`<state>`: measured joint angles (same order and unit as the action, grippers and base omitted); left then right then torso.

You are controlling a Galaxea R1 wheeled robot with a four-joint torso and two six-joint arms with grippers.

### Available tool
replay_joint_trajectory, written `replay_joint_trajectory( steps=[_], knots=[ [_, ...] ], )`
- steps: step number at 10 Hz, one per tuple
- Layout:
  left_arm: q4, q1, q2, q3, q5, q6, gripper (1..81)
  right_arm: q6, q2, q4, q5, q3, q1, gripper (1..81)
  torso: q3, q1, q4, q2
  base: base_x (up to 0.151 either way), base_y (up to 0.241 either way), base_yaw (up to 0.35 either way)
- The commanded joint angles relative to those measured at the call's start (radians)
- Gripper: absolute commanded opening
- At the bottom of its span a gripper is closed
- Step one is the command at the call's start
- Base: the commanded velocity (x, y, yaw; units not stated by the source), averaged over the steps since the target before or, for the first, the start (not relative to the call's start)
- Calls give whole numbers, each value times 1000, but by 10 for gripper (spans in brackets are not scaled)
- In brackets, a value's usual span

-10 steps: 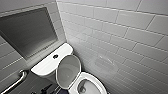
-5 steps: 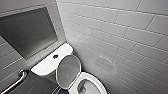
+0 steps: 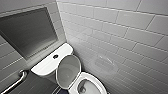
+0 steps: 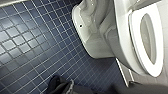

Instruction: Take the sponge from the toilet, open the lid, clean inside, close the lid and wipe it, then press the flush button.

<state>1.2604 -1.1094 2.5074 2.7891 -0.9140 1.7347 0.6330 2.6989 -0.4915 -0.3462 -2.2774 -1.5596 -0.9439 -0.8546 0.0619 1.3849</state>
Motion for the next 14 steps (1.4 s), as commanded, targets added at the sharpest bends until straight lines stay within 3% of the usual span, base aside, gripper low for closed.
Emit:
replay_joint_trajectory(
  steps=[1, 3, 5, 6, 8, 10, 12, 14],
  knots=[
    [309, -71, 159, 244, -9, -53, 811, 5, -8, -18, 42, -31, 2, 10, 0, 0, 0, 0, 0, 0, 0],
    [326, -93, 173, 239, -9, -37, 811, 7, 40, -24, 53, -123, 14, 10, 0, 0, 0, 0, 0, 0, 0],
    [405, -131, 206, 238, -8, -18, 811, 4, 95, -27, 55, -200, 11, 10, 0, 0, 0, 0, 0, 0, 0],
    [460, -142, 225, 243, 4, 5, 811, 4, 98, -35, 55, -204, 12, 10, 0, 0, 0, 0, 0, 0, 0],
    [473, -166, 228, 244, 29, 32, 811, 4, 101, -41, 55, -194, 15, 10, 1, 0, 0, 0, 0, 0, 0],
    [472, -192, 235, 250, 53, -33, 811, 5, 103, -42, 55, -197, 12, 10, 1, 0, 0, 0, 0, 0, 0],
    [450, -229, 304, 318, 170, -150, 811, 4, 103, -42, 55, -201, 9, 10, 2, 0, 0, 0, 0, 0, 0],
    [426, -261, 395, 423, 285, -193, 811, 2, 104, -45, 56, -203, 8, 10, 2, 0, 0, 0, 0, 0, 0]
  ],
)
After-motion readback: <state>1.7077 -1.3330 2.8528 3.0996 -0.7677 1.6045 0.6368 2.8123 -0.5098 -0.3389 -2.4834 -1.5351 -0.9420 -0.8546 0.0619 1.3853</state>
